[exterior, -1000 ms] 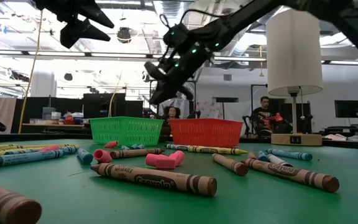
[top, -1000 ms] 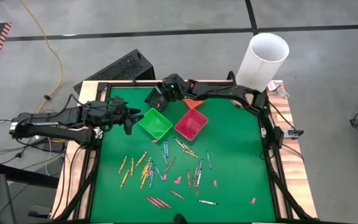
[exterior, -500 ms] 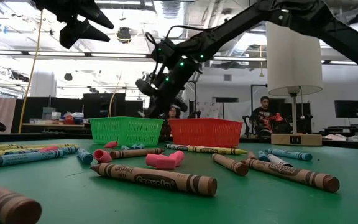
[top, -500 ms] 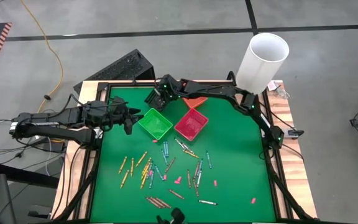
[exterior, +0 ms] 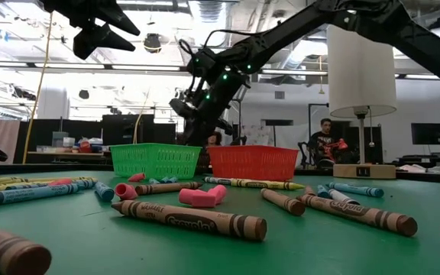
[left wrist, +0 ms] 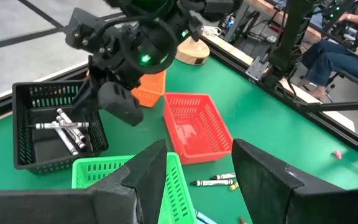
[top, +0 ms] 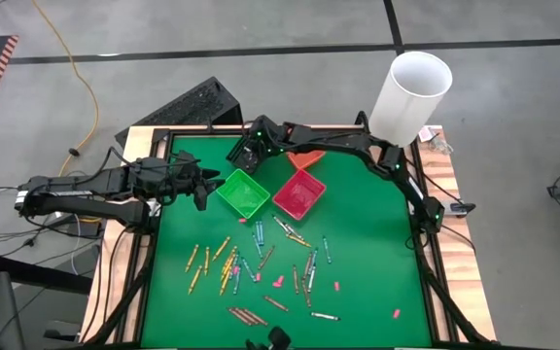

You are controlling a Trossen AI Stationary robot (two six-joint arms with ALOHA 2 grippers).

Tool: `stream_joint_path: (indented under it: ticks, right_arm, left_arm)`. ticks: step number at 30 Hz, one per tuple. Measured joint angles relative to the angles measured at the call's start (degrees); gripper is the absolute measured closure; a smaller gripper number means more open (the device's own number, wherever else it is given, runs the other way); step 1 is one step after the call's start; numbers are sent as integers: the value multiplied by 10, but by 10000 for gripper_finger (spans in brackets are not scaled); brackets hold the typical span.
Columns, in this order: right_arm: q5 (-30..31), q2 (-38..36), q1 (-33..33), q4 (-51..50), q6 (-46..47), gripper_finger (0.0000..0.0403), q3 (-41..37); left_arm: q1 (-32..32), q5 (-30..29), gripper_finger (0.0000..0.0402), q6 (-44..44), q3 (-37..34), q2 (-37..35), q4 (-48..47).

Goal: Sort crayons
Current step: Put the black crayon into the black bin

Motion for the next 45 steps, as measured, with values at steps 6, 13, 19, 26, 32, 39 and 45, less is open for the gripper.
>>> stream_joint_path:
  ticks: [6,13,19,26,32,39,45]
  right_arm:
    - [-11,-101,16,-99,-82,315,0]
    - [-8,-276,70,-322,-125,316,0]
    - [50,-383,165,-477,-34,316,0]
    - [85,-398,342,-575,107,316,-7]
    - [84,-367,481,-559,179,316,-46]
    - [84,-294,567,-484,203,316,-62]
    - [43,-215,583,-464,218,316,-62]
  left_arm:
    - [0,0,230,0,0,0,0]
    - [0,0,230,0,0,0,0]
    - [0,-4,230,4,0,0,2]
    - [0,2,230,-15,0,0,4]
    - [0,2,230,-16,0,0,4]
    - [0,13,230,-15,0,0,3]
    - [0,15,230,-11,0,0,3]
